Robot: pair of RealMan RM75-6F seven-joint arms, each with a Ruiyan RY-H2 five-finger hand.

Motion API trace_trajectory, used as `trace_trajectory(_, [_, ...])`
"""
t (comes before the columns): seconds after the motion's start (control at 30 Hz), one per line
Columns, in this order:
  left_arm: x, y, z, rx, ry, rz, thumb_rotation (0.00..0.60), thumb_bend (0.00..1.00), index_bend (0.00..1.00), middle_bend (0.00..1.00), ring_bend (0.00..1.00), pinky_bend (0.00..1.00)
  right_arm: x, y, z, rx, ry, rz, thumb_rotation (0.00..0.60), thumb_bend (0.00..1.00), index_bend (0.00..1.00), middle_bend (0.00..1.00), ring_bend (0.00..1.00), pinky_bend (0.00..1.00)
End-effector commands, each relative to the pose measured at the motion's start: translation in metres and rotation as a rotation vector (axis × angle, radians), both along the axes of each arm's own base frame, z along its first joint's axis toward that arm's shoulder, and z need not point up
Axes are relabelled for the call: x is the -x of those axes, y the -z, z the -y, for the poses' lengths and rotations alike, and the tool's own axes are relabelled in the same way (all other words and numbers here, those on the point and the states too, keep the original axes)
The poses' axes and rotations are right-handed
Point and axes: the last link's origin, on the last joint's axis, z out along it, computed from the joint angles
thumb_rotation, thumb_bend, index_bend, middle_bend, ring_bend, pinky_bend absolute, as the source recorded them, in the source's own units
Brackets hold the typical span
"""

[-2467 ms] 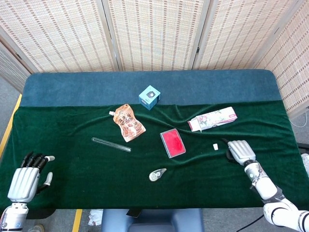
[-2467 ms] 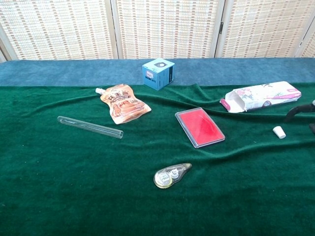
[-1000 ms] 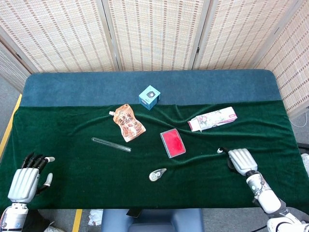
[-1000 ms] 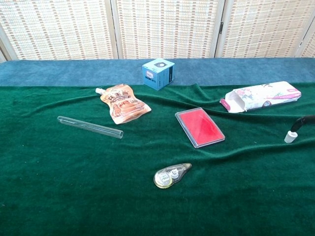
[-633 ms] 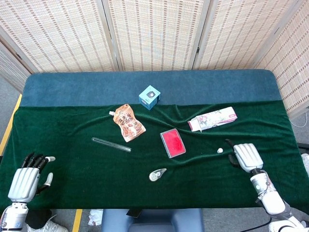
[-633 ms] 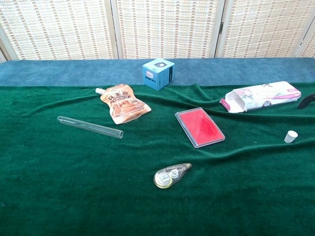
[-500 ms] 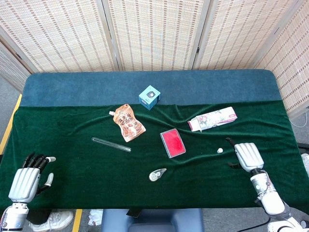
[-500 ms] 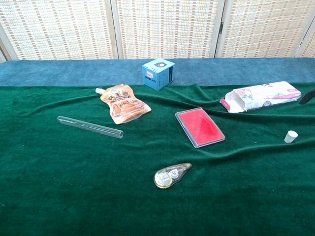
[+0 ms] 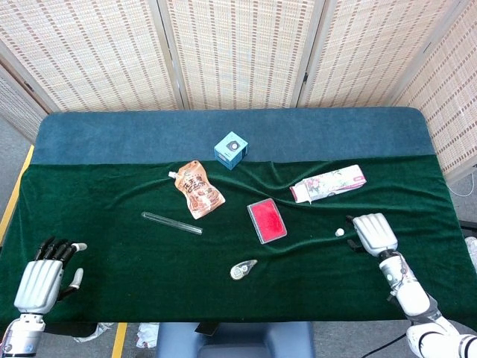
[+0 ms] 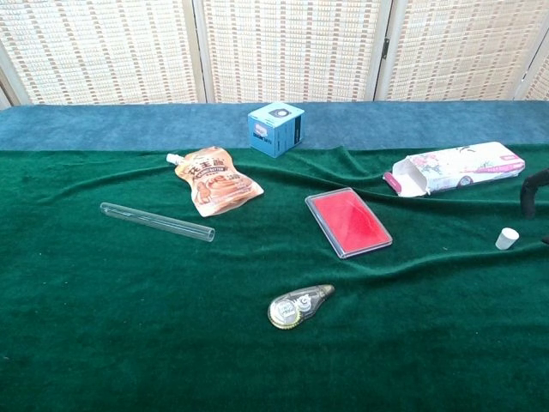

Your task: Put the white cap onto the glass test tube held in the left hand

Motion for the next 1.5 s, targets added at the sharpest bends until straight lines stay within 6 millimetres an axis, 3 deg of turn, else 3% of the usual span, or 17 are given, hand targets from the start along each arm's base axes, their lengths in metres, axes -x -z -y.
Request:
trace_trajectory(0.03, [0.001,0.000,0.000,0.001,-0.004,-0.001,0.600,0.50,0.32,0.31,0.21,0.13,0.000,0.005,0.007,-0.007,0.000,-0.014,0.570,0.38,0.46,0.97,1.00,1.00])
trace_trajectory(1.0, [0.003,0.002,-0.001,0.015,-0.018,-0.003,0.600,0.50,0.30,0.31,0.21,0.12,-0.002,0.028,0.020,-0.045,0.009,-0.052,0.565,0.38,0.46,0.97,1.00,1.00])
trace_trajectory(1.5, [0.006,0.002,-0.002,0.014,-0.023,-0.005,0.600,0.50,0.30,0.31,0.21,0.12,-0.005,0.031,0.023,-0.057,0.015,-0.064,0.568,0.45,0.51,0.97,1.00,1.00])
